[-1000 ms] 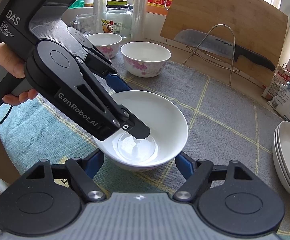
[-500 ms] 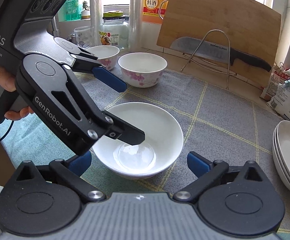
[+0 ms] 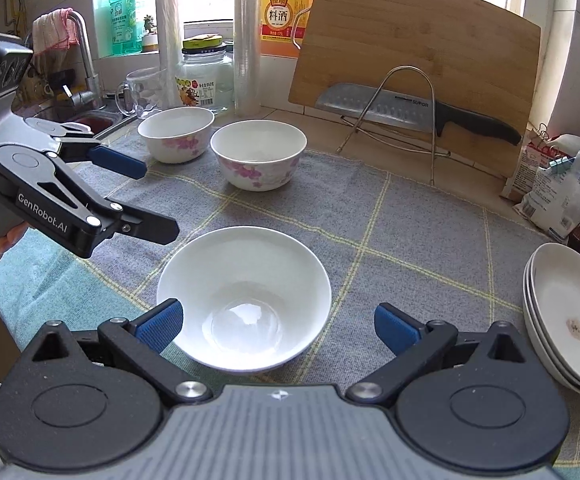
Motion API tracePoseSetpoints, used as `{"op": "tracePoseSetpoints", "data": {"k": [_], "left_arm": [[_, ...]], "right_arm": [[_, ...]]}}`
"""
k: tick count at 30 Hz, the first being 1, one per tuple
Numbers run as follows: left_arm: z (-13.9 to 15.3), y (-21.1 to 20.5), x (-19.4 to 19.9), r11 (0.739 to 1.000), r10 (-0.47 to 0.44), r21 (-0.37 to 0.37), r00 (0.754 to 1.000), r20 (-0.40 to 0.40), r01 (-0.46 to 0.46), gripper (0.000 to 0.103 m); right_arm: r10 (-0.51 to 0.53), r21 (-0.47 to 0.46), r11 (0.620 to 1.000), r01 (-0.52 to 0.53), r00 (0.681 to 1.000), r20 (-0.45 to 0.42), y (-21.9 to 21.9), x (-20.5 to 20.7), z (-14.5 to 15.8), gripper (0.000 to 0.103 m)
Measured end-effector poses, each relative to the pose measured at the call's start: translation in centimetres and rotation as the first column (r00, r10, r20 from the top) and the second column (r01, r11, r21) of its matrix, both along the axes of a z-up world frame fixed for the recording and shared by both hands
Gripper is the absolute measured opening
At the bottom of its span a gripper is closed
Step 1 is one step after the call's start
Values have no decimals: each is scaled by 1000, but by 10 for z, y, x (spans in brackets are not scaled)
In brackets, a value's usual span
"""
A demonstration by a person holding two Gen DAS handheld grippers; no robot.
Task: Organize plates and bowls
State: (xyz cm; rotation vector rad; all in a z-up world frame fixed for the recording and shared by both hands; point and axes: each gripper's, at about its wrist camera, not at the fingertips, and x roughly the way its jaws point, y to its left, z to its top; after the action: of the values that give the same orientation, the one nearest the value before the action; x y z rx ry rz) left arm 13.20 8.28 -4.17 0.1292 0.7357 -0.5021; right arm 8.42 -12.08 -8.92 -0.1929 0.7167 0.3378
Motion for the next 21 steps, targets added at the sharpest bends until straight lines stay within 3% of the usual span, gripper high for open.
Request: {"op": "tracePoseSetpoints", "data": {"k": [4,8,14,21], "left_arm": [[-4,9,1,1000,-22,19,999,-23,22,102],[-4,13,1,995,-96,-35,993,-64,94,102],[-8,16,6,995,-93,-34,994,-63,91,102],[-9,15,17,999,-27,42,999,37,26,102]], "right_arm": [[-7,-1,1000,7,1000,7,2,8,5,103],[-8,-9,1000,8,1000,10,9,16,9,103],[6,-15,1000,-6,1000,-3,24,34,16,103],[44,10,999,-43,998,-51,32,66,28,103]]}}
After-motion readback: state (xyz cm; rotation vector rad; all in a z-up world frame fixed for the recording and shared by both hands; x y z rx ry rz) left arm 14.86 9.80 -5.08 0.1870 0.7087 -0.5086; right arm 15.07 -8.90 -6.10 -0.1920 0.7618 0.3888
